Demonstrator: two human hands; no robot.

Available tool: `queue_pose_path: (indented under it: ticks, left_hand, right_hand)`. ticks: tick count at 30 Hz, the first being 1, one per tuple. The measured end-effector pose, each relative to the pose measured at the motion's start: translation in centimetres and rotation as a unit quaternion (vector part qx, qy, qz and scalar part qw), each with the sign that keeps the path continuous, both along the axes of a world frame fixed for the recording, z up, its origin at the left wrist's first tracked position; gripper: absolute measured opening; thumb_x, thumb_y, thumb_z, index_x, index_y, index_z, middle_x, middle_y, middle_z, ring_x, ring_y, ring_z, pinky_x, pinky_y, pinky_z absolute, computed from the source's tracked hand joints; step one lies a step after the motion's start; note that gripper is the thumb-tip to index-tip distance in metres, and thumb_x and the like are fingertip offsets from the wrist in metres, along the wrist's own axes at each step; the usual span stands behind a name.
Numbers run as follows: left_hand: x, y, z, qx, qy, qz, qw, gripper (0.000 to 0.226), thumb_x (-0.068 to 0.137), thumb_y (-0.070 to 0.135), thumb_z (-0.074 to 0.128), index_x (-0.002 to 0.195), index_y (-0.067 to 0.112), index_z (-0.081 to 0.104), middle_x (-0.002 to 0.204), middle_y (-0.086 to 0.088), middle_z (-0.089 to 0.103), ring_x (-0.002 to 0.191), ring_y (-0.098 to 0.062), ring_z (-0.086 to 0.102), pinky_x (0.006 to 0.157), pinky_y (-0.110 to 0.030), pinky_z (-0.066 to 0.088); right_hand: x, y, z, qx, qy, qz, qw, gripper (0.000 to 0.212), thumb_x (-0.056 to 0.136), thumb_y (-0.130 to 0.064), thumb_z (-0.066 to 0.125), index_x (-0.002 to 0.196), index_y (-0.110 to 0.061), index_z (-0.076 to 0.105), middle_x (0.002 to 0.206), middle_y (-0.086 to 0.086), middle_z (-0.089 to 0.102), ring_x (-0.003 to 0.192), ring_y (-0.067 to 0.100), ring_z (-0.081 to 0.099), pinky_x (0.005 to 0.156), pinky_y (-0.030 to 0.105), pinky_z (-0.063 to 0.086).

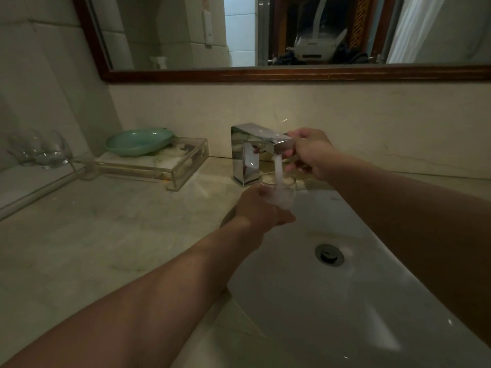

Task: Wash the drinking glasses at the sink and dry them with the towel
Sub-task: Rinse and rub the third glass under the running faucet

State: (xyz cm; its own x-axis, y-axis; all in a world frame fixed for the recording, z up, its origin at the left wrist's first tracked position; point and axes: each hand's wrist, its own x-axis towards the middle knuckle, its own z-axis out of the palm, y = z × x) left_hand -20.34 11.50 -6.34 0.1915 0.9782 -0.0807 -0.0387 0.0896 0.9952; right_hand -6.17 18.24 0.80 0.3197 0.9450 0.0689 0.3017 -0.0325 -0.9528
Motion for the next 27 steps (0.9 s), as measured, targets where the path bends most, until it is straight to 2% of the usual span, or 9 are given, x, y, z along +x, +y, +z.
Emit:
queue_pose_path:
  ticks: [4,7,11,14,17,19,21,25,27]
  left_hand:
    - [0.0,0.2,-0.4,-0.008,-0.007,0.001,1.000,0.064,0.065,-0.027,0.081,0.113,0.007,0.055,0.126,-0.020,0.057,0.097,-0.029,0.065,0.054,-0.027,0.061]
    - [-0.1,0.5,-0.5,0.007,0.014,-0.003,1.000,0.053,0.064,-0.024,0.083,0.102,0.010,0.064,0.109,-0.014,0.067,0.092,-0.027,0.069,0.071,-0.041,0.065]
    - [-0.2,0.7,-0.7,0.010,0.037,0.001,0.999,0.062,0.055,-0.016,0.090,0.112,0.001,0.072,0.105,-0.018,0.074,0.091,-0.031,0.073,0.083,-0.057,0.062]
    - [-0.2,0.7,-0.9,0.017,0.057,-0.006,0.998,0.059,0.056,-0.017,0.089,0.108,0.005,0.072,0.106,-0.019,0.074,0.097,-0.037,0.073,0.085,-0.060,0.061]
    - [-0.5,0.7,-0.9,0.045,0.108,-0.076,0.990,0.048,0.064,-0.019,0.085,0.095,0.015,0.072,0.085,-0.004,0.075,0.084,-0.026,0.073,0.080,-0.051,0.064]
    - [-0.7,0.4,-0.9,0.055,0.131,-0.121,0.982,0.048,0.070,-0.015,0.082,0.109,0.011,0.073,0.090,-0.004,0.075,0.080,-0.021,0.070,0.072,-0.041,0.063]
    - [-0.7,0.0,-0.9,0.045,0.154,-0.157,0.975,0.050,0.077,-0.009,0.080,0.124,0.004,0.068,0.106,-0.013,0.071,0.088,-0.026,0.070,0.072,-0.041,0.062]
    - [-0.4,-0.4,-1.1,0.116,0.379,-0.261,0.880,0.060,0.060,0.004,0.095,0.114,0.017,0.072,0.108,-0.004,0.074,0.095,-0.022,0.072,0.079,-0.035,0.062]
    - [-0.4,-0.8,-1.0,0.119,0.419,-0.292,0.851,0.056,0.061,0.009,0.096,0.111,0.018,0.072,0.106,-0.002,0.075,0.092,-0.018,0.073,0.075,-0.029,0.059]
  right_hand:
    - [0.0,-0.1,0.1,-0.014,0.002,0.012,1.000,0.013,0.104,-0.026,0.053,0.097,-0.026,0.064,0.050,-0.006,0.066,0.043,0.019,0.060,0.039,0.021,0.028]
    - [-0.2,-0.3,0.2,-0.016,0.016,0.019,1.000,0.021,0.106,-0.026,0.048,0.091,-0.026,0.062,0.052,-0.006,0.066,0.044,0.018,0.060,0.042,0.023,0.030]
    - [-0.4,-0.7,-0.2,0.008,0.053,0.045,0.998,0.016,0.105,-0.020,0.049,0.101,-0.021,0.064,0.075,0.003,0.067,0.044,0.018,0.062,0.042,0.022,0.033]
    - [0.7,-3.1,-0.3,0.003,0.065,0.136,0.988,0.024,0.107,-0.029,0.045,0.107,-0.022,0.069,0.098,0.010,0.074,0.065,0.021,0.067,0.050,0.028,0.041]
    - [2.5,-6.8,-0.6,-0.032,-0.058,0.194,0.979,0.032,0.105,-0.022,0.046,0.123,-0.035,0.069,0.120,-0.003,0.069,0.094,0.019,0.065,0.069,0.035,0.051]
    - [3.6,-9.0,-1.6,0.025,-0.215,0.161,0.963,0.052,0.095,0.003,0.049,0.119,-0.037,0.072,0.119,-0.011,0.068,0.089,0.011,0.063,0.072,0.032,0.051]
    - [4.2,-11.0,-2.5,0.057,-0.287,0.183,0.939,0.064,0.084,0.016,0.047,0.099,-0.039,0.077,0.105,-0.012,0.074,0.073,0.001,0.062,0.068,0.026,0.050]
    - [4.2,-14.3,-4.0,-0.054,-0.355,0.311,0.880,0.068,0.074,0.014,0.048,0.108,-0.039,0.076,0.062,-0.021,0.065,0.051,0.002,0.050,0.054,0.015,0.039]
    - [4.1,-15.0,-4.6,-0.078,-0.375,0.326,0.864,0.065,0.077,0.007,0.054,0.119,-0.041,0.070,0.079,-0.024,0.069,0.066,-0.002,0.061,0.059,0.014,0.044]
